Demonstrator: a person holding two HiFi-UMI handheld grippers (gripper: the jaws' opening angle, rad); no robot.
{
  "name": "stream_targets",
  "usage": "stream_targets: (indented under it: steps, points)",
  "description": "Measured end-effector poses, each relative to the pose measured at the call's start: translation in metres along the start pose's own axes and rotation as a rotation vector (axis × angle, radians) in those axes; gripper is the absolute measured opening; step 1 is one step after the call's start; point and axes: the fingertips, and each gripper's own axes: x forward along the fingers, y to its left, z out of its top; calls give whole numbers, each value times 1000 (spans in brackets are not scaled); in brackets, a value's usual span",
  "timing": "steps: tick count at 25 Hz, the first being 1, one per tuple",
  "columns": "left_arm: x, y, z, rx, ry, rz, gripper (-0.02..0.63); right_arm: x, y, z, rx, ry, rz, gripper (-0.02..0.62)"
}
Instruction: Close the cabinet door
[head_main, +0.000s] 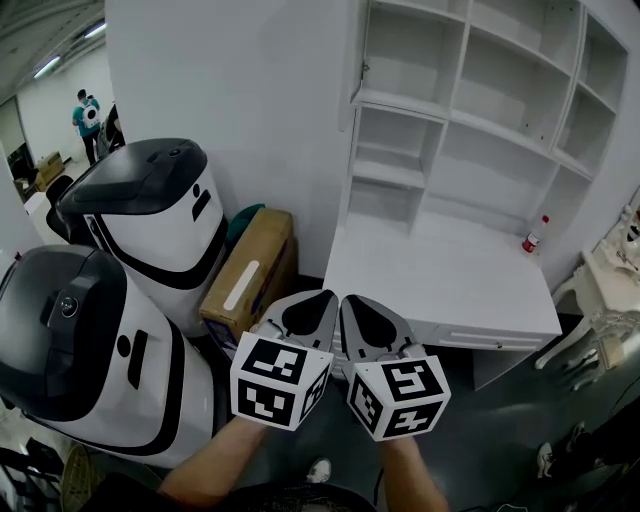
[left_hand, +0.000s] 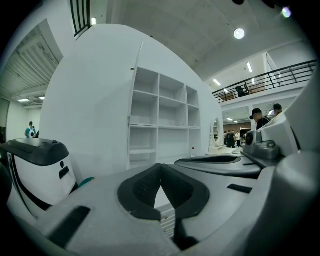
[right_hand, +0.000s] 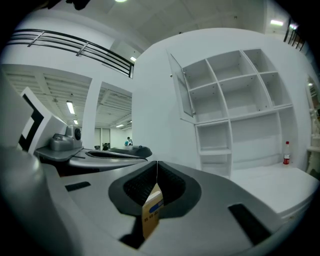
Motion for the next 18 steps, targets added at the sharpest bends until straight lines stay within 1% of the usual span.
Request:
stream_targets:
  steps: [8,18]
  points:
    - [23,-1,10,-3,-6,29,12,9,-25,7,-5,-1,27,21]
    - [47,21,16,-26,-18,50,12,34,-42,16,-28,-2,31,21]
